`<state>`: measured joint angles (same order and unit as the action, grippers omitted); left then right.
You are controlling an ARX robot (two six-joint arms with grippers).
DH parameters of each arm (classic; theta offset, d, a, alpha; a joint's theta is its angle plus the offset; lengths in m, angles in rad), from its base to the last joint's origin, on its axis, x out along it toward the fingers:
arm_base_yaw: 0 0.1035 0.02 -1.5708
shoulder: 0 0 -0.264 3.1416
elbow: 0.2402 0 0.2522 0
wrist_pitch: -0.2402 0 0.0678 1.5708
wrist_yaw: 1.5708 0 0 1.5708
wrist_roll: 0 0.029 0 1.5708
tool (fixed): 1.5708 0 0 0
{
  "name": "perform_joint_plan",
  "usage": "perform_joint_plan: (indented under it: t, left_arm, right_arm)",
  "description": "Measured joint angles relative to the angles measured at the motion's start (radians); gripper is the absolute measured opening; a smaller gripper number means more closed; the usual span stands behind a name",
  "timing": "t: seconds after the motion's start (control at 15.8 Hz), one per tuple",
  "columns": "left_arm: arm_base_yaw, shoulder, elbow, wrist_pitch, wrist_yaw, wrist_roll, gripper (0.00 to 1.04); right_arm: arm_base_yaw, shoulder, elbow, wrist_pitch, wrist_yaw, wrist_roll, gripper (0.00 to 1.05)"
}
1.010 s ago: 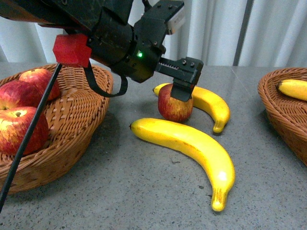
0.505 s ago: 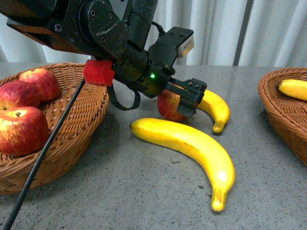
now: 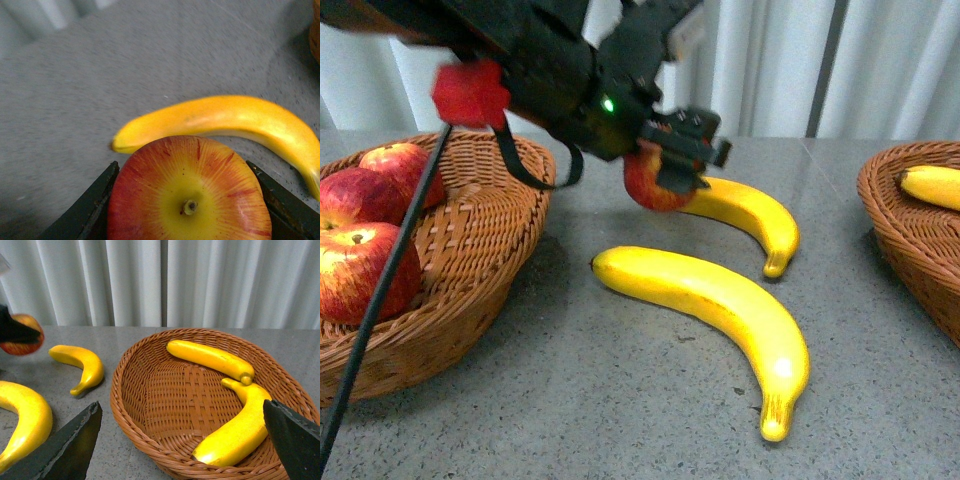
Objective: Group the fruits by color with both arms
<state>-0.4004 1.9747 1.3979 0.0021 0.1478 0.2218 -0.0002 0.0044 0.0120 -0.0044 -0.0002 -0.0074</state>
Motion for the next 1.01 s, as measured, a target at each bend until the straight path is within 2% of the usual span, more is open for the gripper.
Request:
perform_joint_plan:
  t: [0.13, 0.25, 0.38, 0.88, 1.01]
  left_arm:
    - [0.071, -0.144, -0.04, -0.02, -0.08, -0.075, 0.65]
    - [0.18, -0.234, -0.082, -0.077, -0.176, -0.202, 0.65]
    - [0.25, -0.257, -0.154, -0.123, -0.22, -0.276, 0.65]
    - [0.274, -0.259, -0.252, -0.111, -0.204, -0.301, 0.65]
    - [0.281, -0.259, -0.264, -0.093, -0.19, -0.295, 0.85]
  right_arm:
    - [0.0, 0.0, 0.0, 0.0, 0.0, 0.0, 0.98]
    - [0.0, 0.0, 0.0, 0.0, 0.0, 0.0, 0.98]
    - [0.0, 0.0, 0.0, 0.0, 0.0, 0.0, 0.98]
    - [0.0, 0.0, 0.0, 0.0, 0.0, 0.0, 0.98]
    - [0.0, 0.0, 0.0, 0.0, 0.0, 0.0, 0.98]
